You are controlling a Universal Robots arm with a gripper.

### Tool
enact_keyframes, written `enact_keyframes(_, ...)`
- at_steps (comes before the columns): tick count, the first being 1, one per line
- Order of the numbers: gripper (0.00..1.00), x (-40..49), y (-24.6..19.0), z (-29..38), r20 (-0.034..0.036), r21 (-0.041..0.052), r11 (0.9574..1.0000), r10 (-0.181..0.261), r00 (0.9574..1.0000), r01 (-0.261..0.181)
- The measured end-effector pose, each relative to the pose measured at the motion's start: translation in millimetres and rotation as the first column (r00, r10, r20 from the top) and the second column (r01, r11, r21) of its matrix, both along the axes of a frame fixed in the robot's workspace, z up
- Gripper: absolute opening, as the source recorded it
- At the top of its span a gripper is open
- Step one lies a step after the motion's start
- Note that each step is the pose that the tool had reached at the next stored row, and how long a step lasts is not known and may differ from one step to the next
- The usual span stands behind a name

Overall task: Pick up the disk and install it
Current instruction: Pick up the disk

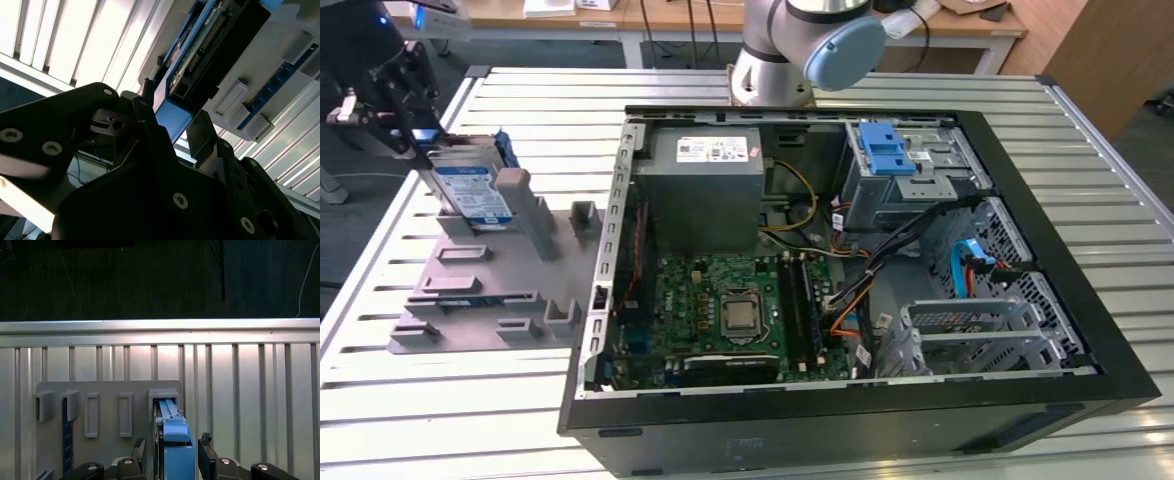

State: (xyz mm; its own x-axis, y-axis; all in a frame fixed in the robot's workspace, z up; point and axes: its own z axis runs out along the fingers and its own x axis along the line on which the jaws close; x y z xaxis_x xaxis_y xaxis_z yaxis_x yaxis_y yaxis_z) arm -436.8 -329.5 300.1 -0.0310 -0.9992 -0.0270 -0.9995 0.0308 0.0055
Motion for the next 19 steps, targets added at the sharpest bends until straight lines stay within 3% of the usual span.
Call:
enact_keyframes(6,0.53,0.0,0.2,-2.0,0.0001,-0.0008,1.0000,0.000,1.0000,0.000)
enact_keyframes(19,0.53,0.0,1.8,-15.0,-0.0013,-0.0071,1.0000,0.000,1.0000,0.000)
